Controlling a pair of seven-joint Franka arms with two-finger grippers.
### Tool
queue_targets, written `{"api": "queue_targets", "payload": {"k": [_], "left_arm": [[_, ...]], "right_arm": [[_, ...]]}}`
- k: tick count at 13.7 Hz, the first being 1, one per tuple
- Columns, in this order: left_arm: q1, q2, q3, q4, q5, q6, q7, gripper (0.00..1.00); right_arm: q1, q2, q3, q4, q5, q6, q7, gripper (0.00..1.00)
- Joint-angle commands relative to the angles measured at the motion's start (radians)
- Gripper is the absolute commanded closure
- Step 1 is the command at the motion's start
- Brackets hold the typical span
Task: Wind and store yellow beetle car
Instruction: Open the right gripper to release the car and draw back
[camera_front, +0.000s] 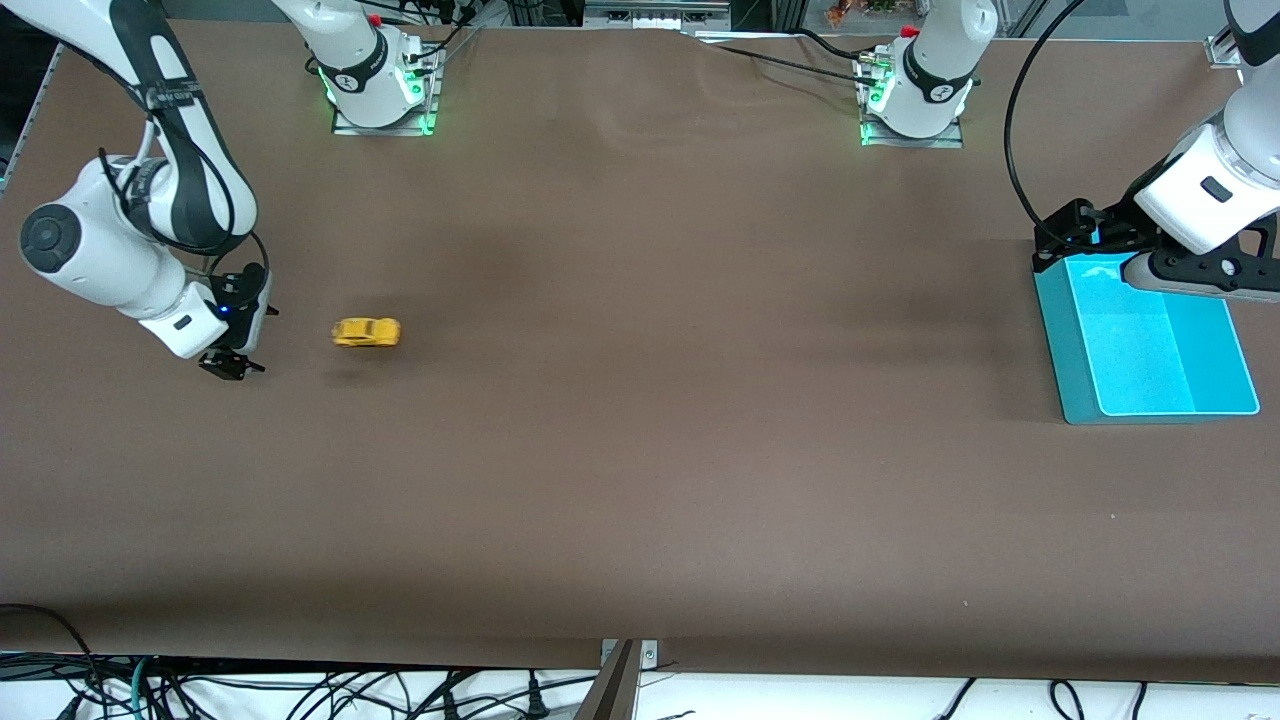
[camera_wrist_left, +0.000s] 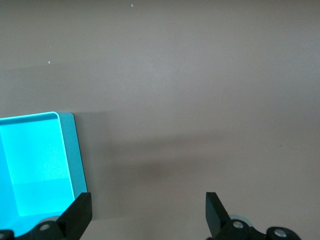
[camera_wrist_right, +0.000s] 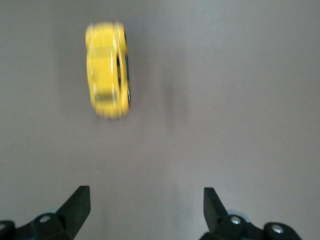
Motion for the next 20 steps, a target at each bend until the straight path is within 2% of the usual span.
{"api": "queue_targets", "payload": {"k": [1, 6, 10, 14, 18, 20], "left_arm": [[-0.001, -0.008, -0.002, 0.008, 0.022, -0.016, 0.000, 0.00], [-0.001, -0.008, -0.002, 0.008, 0.022, -0.016, 0.000, 0.00], [-0.001, -0.008, -0.002, 0.008, 0.022, -0.016, 0.000, 0.00], [-0.001, -0.008, 0.000, 0.008, 0.022, -0.016, 0.000, 0.00], [0.004, -0.008, 0.001, 0.008, 0.020, -0.016, 0.000, 0.00], [0.007, -0.006, 0.001, 0.006, 0.011, -0.017, 0.000, 0.00]], "right_arm": [[-0.005, -0.040, 0.032, 0.079, -0.006, -0.117, 0.029, 0.00], [-0.005, -0.140, 0.066, 0.216, -0.006, -0.299, 0.187, 0.00], [-0.002, -0.215, 0.074, 0.309, -0.009, -0.431, 0.395, 0.00], [0.007, -0.268, 0.085, 0.378, -0.007, -0.547, 0.794, 0.00], [0.015, -0.314, 0.089, 0.379, 0.008, -0.620, 1.257, 0.00], [0.033, -0.335, 0.089, 0.379, 0.008, -0.671, 1.403, 0.00]]}}
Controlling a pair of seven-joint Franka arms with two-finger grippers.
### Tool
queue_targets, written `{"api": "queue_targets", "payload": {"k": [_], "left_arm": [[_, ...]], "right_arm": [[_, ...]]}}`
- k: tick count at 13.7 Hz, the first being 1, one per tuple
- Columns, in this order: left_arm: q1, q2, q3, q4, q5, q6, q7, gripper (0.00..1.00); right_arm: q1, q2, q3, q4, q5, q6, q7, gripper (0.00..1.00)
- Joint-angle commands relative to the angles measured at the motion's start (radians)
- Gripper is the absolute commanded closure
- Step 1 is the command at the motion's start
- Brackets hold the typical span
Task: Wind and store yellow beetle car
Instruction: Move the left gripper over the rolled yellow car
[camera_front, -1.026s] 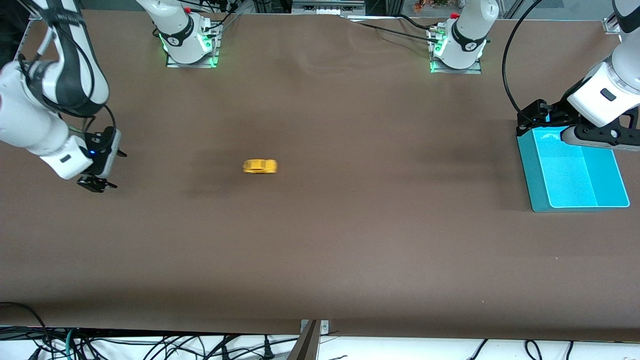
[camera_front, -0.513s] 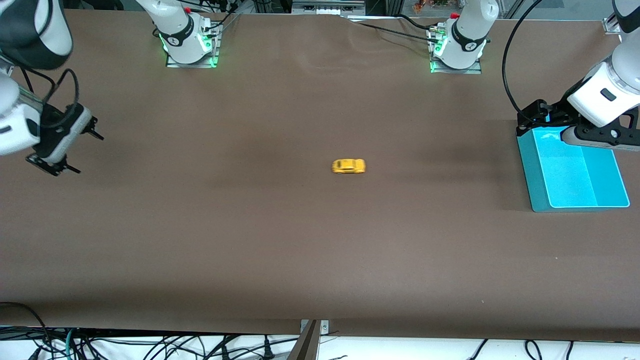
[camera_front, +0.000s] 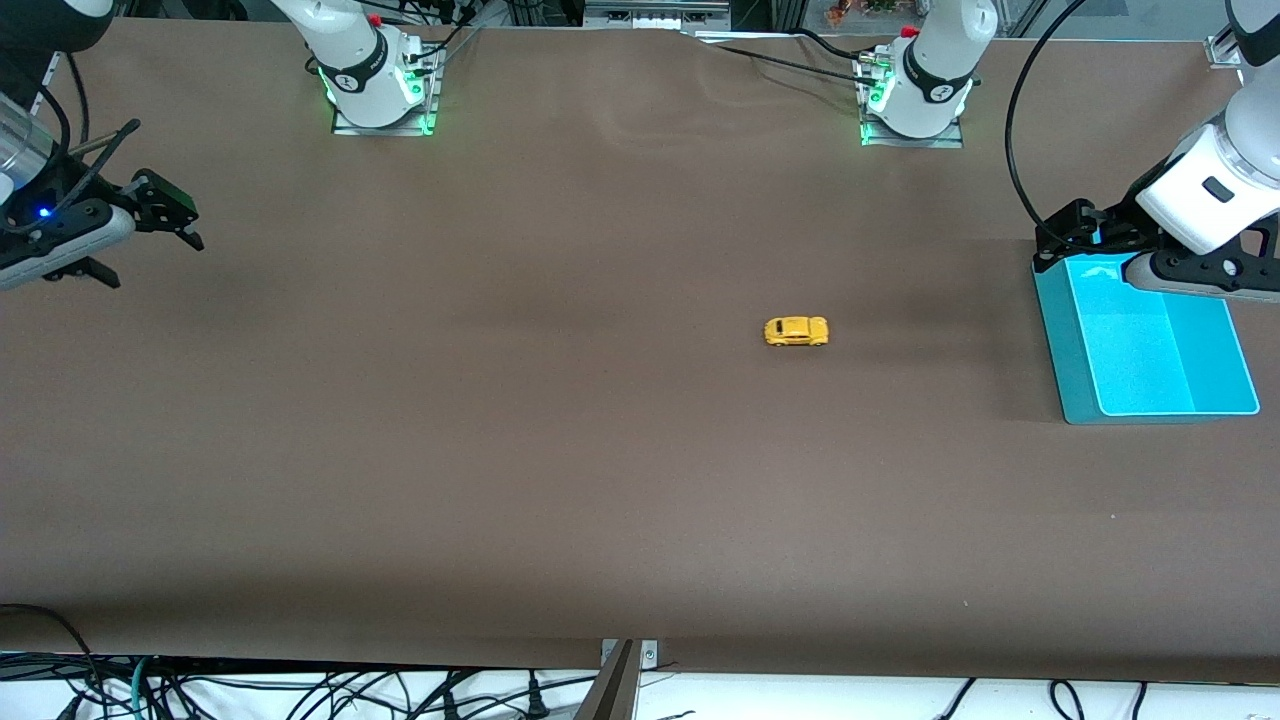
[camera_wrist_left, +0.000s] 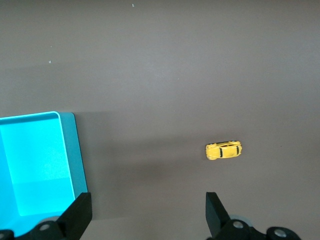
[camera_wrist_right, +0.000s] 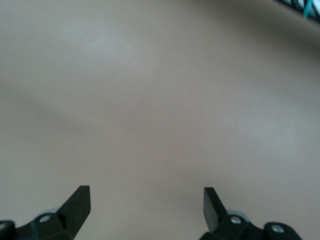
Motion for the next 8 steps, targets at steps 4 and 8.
{"api": "queue_targets", "payload": {"k": [4, 8], "left_arm": [[-0.006, 0.023, -0.004, -0.005, -0.066, -0.115, 0.007, 0.00], [-0.032, 0.031, -0.066, -0.073, -0.075, -0.154, 0.129, 0.00]], "right_arm": [[0.029, -0.046, 0.000, 0.010, 0.040, -0.098, 0.257, 0.00], [0.029, -0.045, 0.000, 0.008, 0.040, -0.095, 0.253, 0.00]]}}
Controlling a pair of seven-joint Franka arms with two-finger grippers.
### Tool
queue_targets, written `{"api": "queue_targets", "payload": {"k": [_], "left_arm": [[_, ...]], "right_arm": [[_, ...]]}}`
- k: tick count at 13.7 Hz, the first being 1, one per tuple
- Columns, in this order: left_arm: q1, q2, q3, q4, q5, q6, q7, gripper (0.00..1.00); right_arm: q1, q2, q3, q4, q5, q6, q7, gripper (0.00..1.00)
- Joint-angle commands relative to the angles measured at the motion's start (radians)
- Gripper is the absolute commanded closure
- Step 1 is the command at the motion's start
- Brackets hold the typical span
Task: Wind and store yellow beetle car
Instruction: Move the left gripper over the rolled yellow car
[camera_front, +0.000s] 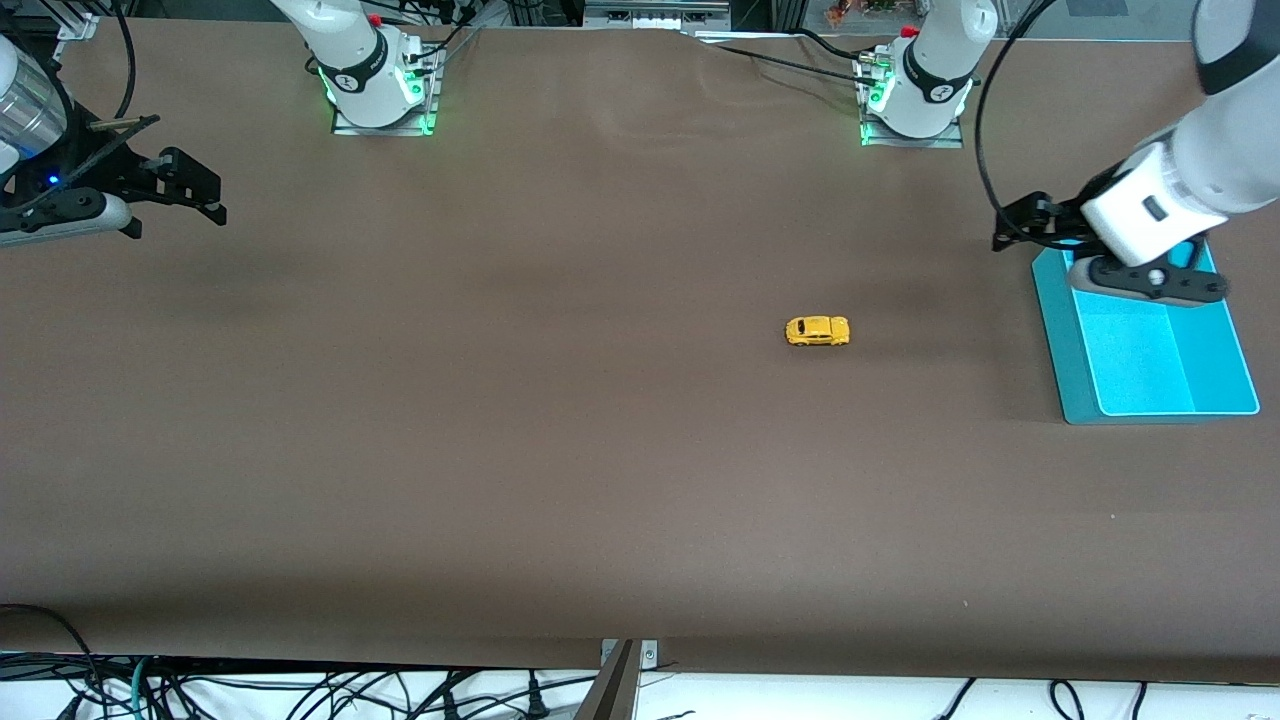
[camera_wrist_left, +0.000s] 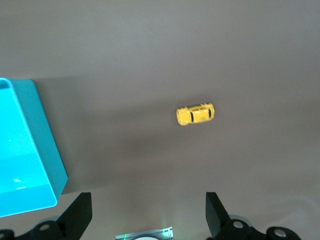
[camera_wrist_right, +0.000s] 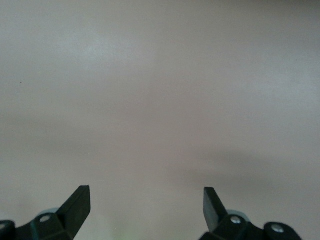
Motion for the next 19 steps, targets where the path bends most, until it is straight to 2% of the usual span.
{"api": "queue_targets", "payload": {"k": [1, 3, 7, 10, 12, 14, 16, 19], "left_arm": [[-0.012, -0.008, -0.061, -0.089, -0.003, -0.013, 0.147, 0.00], [-0.014, 0.000, -0.100, -0.139, 0.005, 0.016, 0.183, 0.00], [-0.027, 0.029, -0.144, -0.280, 0.005, 0.237, 0.391, 0.00], [-0.026, 0.116, -0.158, -0.304, 0.006, 0.350, 0.498, 0.00], [-0.023, 0.176, -0.158, -0.319, 0.006, 0.451, 0.652, 0.00], [-0.037, 0.181, -0.169, -0.377, 0.008, 0.527, 0.663, 0.00], [-0.041, 0.179, -0.183, -0.451, 0.066, 0.631, 0.668, 0.00], [-0.055, 0.219, -0.221, -0.549, 0.138, 0.852, 0.661, 0.00]], "right_arm": [[-0.001, -0.004, 0.000, 0.008, 0.017, -0.018, 0.008, 0.00], [-0.001, -0.004, 0.000, 0.008, 0.017, -0.017, 0.006, 0.00], [-0.001, -0.002, 0.000, 0.005, 0.017, -0.020, 0.008, 0.00], [-0.001, -0.002, 0.000, 0.003, 0.015, -0.020, 0.006, 0.00], [-0.001, -0.004, 0.000, 0.000, 0.015, -0.020, 0.008, 0.00], [-0.001, -0.005, 0.000, 0.000, 0.009, -0.021, 0.000, 0.00], [-0.001, -0.005, 0.000, -0.001, 0.003, -0.020, -0.002, 0.00], [-0.001, -0.005, 0.000, -0.001, 0.000, -0.017, -0.023, 0.00]]}}
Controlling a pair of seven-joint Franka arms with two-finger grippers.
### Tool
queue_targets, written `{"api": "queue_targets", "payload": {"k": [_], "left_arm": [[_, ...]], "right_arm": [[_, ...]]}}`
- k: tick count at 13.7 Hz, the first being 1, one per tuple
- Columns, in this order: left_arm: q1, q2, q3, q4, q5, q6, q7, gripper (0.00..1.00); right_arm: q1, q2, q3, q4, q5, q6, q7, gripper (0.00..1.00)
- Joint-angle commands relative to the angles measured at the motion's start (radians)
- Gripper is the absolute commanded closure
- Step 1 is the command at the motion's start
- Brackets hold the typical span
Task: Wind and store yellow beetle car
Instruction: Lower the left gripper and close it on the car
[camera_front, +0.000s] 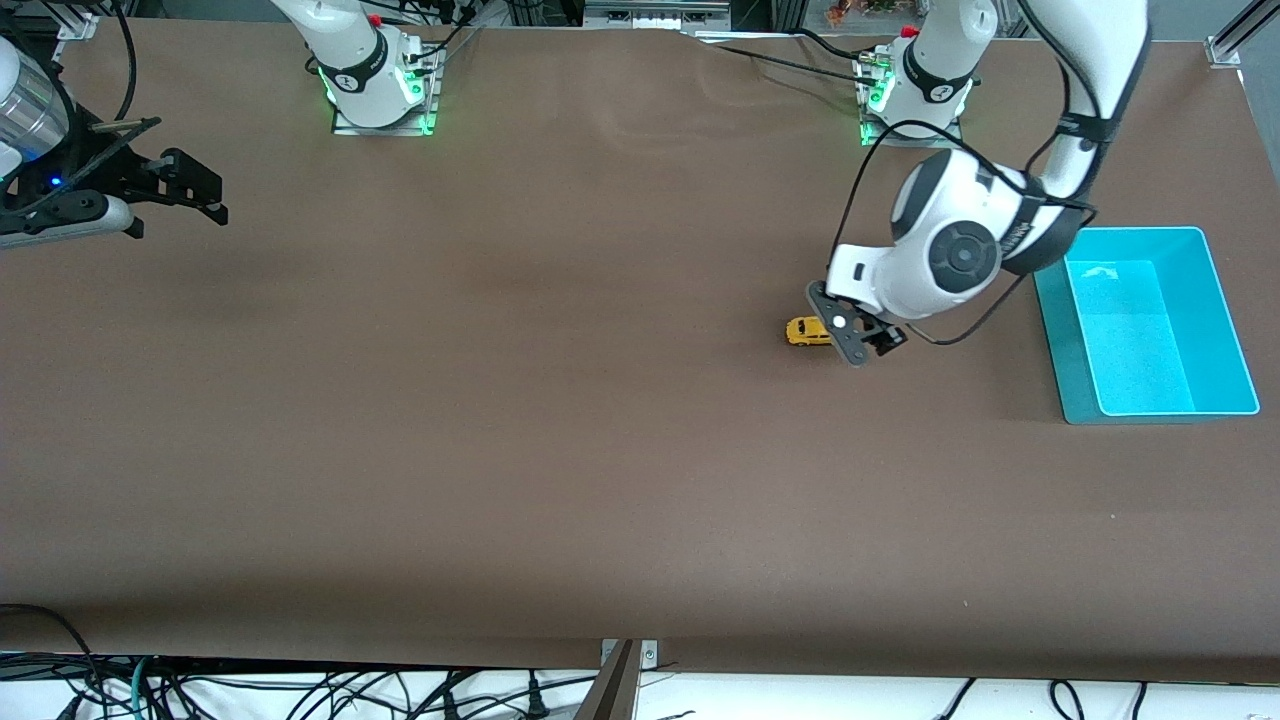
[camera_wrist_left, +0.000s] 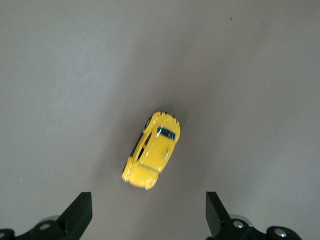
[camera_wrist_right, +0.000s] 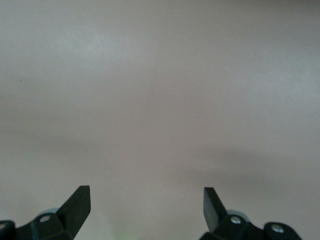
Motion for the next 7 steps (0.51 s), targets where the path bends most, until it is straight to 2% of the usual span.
{"api": "queue_targets", "payload": {"k": [1, 7], "left_arm": [[-0.013, 0.026, -0.009, -0.093, 0.067, 0.174, 0.012, 0.00], [-0.021, 0.119, -0.009, -0.098, 0.247, 0.293, 0.012, 0.00]], "right_arm": [[-0.001, -0.007, -0.002, 0.002, 0.000, -0.010, -0.028, 0.00], [-0.001, -0.006, -0.005, -0.002, 0.001, -0.004, -0.039, 0.00]]}}
